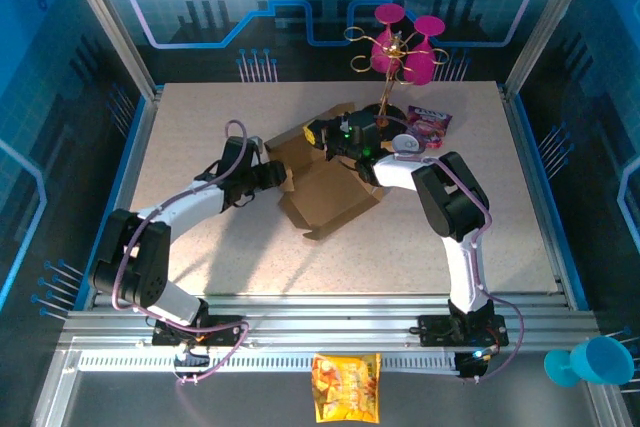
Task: Fold the paper box
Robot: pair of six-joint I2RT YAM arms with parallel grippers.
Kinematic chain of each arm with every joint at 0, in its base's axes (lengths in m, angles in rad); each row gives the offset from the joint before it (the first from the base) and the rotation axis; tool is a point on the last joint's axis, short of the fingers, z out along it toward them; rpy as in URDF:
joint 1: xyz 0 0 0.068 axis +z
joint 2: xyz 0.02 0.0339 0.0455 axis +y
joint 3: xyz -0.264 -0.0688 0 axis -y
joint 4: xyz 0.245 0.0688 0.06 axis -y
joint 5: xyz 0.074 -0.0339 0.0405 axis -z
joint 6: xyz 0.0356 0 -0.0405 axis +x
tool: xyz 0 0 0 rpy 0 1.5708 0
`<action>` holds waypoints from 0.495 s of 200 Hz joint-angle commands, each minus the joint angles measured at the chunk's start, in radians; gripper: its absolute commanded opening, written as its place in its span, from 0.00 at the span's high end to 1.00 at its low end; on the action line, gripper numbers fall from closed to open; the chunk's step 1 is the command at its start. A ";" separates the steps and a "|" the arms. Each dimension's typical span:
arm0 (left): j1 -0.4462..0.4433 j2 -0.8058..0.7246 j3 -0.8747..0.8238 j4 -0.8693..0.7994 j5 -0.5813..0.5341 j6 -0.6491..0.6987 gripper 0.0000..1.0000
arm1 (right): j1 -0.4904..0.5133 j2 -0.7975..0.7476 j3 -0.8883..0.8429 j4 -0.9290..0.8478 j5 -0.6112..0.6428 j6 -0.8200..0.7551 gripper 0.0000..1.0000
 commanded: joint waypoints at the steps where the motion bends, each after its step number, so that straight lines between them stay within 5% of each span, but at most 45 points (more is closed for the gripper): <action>1: -0.023 -0.016 -0.037 0.066 -0.029 -0.024 0.40 | -0.002 0.021 -0.006 0.049 -0.009 0.016 1.00; 99: -0.027 0.039 -0.018 0.073 -0.087 0.002 0.50 | -0.001 0.032 -0.035 0.110 -0.023 0.015 1.00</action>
